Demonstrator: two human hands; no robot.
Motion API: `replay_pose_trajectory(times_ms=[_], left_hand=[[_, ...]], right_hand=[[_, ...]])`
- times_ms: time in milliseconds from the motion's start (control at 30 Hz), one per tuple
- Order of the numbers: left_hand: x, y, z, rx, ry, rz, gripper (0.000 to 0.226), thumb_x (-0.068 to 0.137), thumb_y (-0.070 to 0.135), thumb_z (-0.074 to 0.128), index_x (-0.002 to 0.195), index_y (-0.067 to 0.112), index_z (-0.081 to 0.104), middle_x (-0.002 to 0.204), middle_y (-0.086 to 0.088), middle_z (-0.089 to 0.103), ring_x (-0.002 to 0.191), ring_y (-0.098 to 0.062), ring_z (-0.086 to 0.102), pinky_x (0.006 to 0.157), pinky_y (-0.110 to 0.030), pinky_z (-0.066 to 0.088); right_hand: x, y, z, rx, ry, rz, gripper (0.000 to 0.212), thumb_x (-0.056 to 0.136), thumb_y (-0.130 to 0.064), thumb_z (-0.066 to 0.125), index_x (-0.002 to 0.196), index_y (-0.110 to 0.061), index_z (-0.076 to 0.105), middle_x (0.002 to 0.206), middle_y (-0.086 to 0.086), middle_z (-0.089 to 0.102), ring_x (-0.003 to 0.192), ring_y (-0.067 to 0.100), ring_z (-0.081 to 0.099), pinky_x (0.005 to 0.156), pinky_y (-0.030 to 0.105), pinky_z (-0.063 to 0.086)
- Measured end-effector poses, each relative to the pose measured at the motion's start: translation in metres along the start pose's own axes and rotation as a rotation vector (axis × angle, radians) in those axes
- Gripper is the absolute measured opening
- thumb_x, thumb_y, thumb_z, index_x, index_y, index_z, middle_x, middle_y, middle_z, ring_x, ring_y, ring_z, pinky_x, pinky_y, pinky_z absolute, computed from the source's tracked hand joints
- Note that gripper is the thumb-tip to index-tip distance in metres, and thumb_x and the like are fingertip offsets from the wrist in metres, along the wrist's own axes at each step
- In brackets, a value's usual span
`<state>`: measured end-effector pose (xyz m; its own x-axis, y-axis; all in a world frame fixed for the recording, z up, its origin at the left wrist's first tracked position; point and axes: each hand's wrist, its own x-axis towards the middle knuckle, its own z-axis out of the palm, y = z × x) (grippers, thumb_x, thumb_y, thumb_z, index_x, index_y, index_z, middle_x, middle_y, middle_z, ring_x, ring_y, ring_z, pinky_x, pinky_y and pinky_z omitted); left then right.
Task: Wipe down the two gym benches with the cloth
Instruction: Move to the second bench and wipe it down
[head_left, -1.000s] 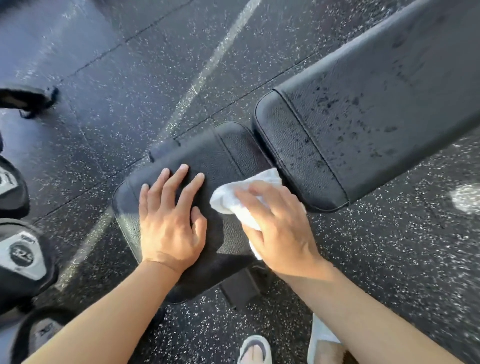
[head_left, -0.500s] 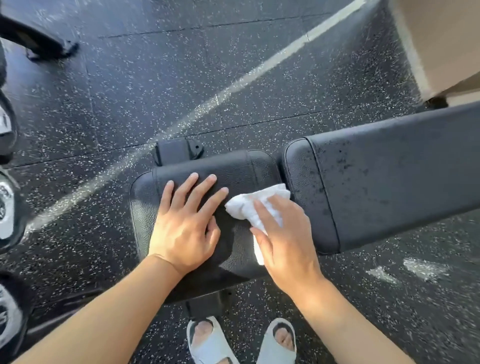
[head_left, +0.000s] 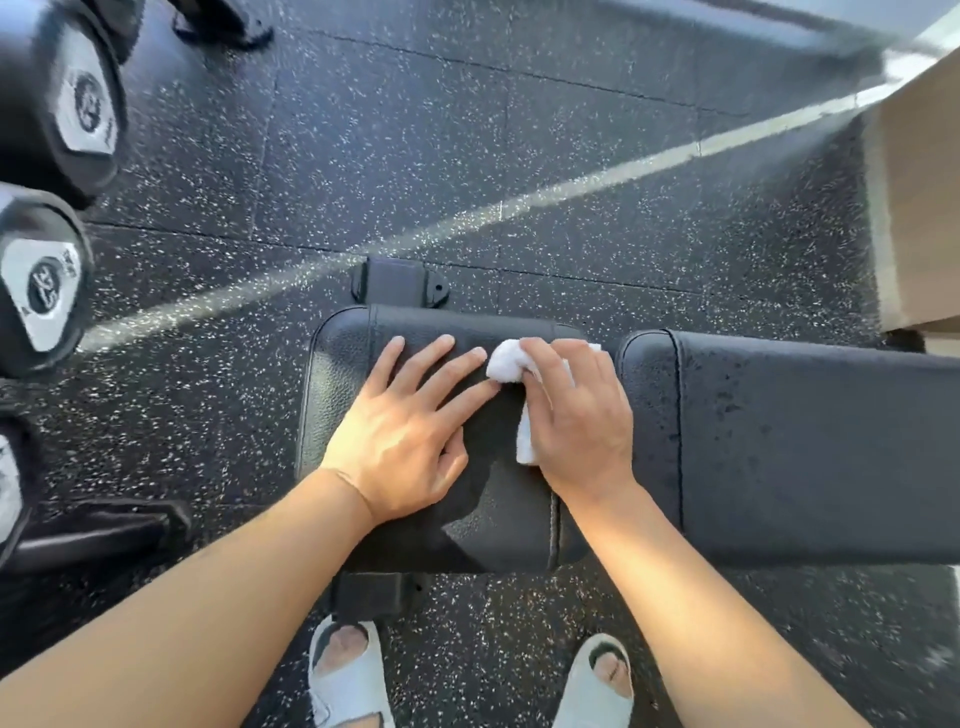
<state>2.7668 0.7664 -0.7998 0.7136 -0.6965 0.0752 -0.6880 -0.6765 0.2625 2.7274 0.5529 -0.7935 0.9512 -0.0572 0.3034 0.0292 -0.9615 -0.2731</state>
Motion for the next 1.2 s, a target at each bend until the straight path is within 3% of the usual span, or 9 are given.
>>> replay_pose_trajectory(times_ms=[100, 267, 400, 533, 667, 900, 1000, 1067, 1200], left_hand=[[0.004, -0.007, -0.003, 0.014, -0.025, 0.017, 0.064, 0.089, 0.032, 0.054, 0.153, 0.030, 0.049, 0.165, 0.000, 0.043, 0.155, -0.033, 0.035, 0.126, -0.062, 0.019], [0.003, -0.001, -0.004, 0.020, -0.015, 0.001, 0.061, 0.090, 0.032, 0.053, 0.150, 0.030, 0.053, 0.165, 0.002, 0.043, 0.154, -0.032, 0.035, 0.126, -0.061, 0.019], [0.004, 0.000, -0.004, 0.028, 0.001, -0.003, 0.061, 0.089, 0.032, 0.052, 0.149, 0.029, 0.054, 0.164, 0.002, 0.043, 0.154, -0.031, 0.036, 0.127, -0.060, 0.020], [0.003, 0.002, -0.005, 0.049, -0.030, -0.003, 0.062, 0.089, 0.032, 0.049, 0.150, 0.028, 0.052, 0.164, 0.001, 0.043, 0.154, -0.031, 0.035, 0.127, -0.060, 0.020], [0.005, 0.011, -0.014, 0.049, -0.081, -0.022, 0.059, 0.089, 0.031, 0.050, 0.148, 0.025, 0.058, 0.160, -0.003, 0.050, 0.150, -0.036, 0.041, 0.124, -0.063, 0.024], [0.042, 0.060, -0.019, -0.127, 0.111, -0.185, 0.039, 0.082, 0.013, 0.058, 0.117, 0.014, 0.074, 0.130, -0.006, 0.067, 0.120, -0.037, 0.057, 0.106, -0.054, 0.045], [0.061, 0.102, -0.002, -0.124, 0.094, -0.164, 0.046, 0.082, 0.014, 0.057, 0.126, 0.014, 0.070, 0.138, -0.008, 0.063, 0.128, -0.037, 0.054, 0.110, -0.061, 0.040], [0.066, 0.123, 0.013, -0.107, 0.072, -0.256, 0.050, 0.085, 0.018, 0.053, 0.132, 0.014, 0.066, 0.144, -0.008, 0.059, 0.137, -0.038, 0.051, 0.116, -0.065, 0.033], [0.063, 0.132, 0.031, -0.037, 0.080, -0.337, 0.050, 0.088, 0.025, 0.049, 0.135, 0.017, 0.062, 0.149, -0.006, 0.055, 0.146, -0.034, 0.045, 0.124, -0.062, 0.023]], right_hand=[[-0.022, -0.005, -0.011, 0.041, -0.063, 0.046, 0.027, 0.101, -0.029, 0.059, 0.125, -0.018, 0.064, 0.117, -0.003, 0.055, 0.100, 0.024, 0.053, 0.082, 0.038, 0.050], [-0.113, 0.001, -0.045, 0.084, -0.232, -0.106, 0.027, 0.101, -0.034, 0.062, 0.123, -0.017, 0.062, 0.115, 0.002, 0.056, 0.091, 0.026, 0.053, 0.073, 0.040, 0.051], [-0.092, 0.009, -0.036, 0.105, -0.199, -0.181, 0.023, 0.105, -0.030, 0.057, 0.118, -0.014, 0.066, 0.103, 0.004, 0.061, 0.085, 0.027, 0.053, 0.069, 0.041, 0.049], [-0.025, 0.014, -0.019, 0.052, -0.082, -0.039, 0.024, 0.102, -0.032, 0.061, 0.116, -0.013, 0.069, 0.105, 0.005, 0.062, 0.090, 0.025, 0.055, 0.069, 0.035, 0.049], [0.017, 0.014, -0.022, 0.085, -0.107, 0.034, 0.025, 0.103, -0.032, 0.060, 0.116, -0.011, 0.067, 0.109, 0.008, 0.060, 0.096, 0.027, 0.057, 0.070, 0.039, 0.054], [-0.052, 0.046, -0.088, 0.194, -0.035, 0.118, 0.020, 0.104, -0.035, 0.059, 0.115, -0.019, 0.065, 0.103, -0.005, 0.053, 0.093, 0.016, 0.054, 0.064, 0.018, 0.043], [-0.081, 0.075, -0.111, 0.173, -0.081, 0.152, 0.025, 0.107, -0.041, 0.053, 0.116, -0.022, 0.065, 0.102, -0.009, 0.051, 0.091, 0.014, 0.052, 0.064, 0.017, 0.041], [-0.089, 0.092, -0.114, 0.135, -0.098, 0.135, 0.025, 0.107, -0.040, 0.052, 0.116, -0.022, 0.066, 0.102, -0.008, 0.052, 0.091, 0.015, 0.052, 0.065, 0.021, 0.045], [-0.094, 0.106, -0.094, 0.091, -0.126, 0.020, 0.021, 0.105, -0.033, 0.060, 0.109, -0.015, 0.069, 0.098, -0.001, 0.057, 0.086, 0.019, 0.054, 0.067, 0.031, 0.051]])
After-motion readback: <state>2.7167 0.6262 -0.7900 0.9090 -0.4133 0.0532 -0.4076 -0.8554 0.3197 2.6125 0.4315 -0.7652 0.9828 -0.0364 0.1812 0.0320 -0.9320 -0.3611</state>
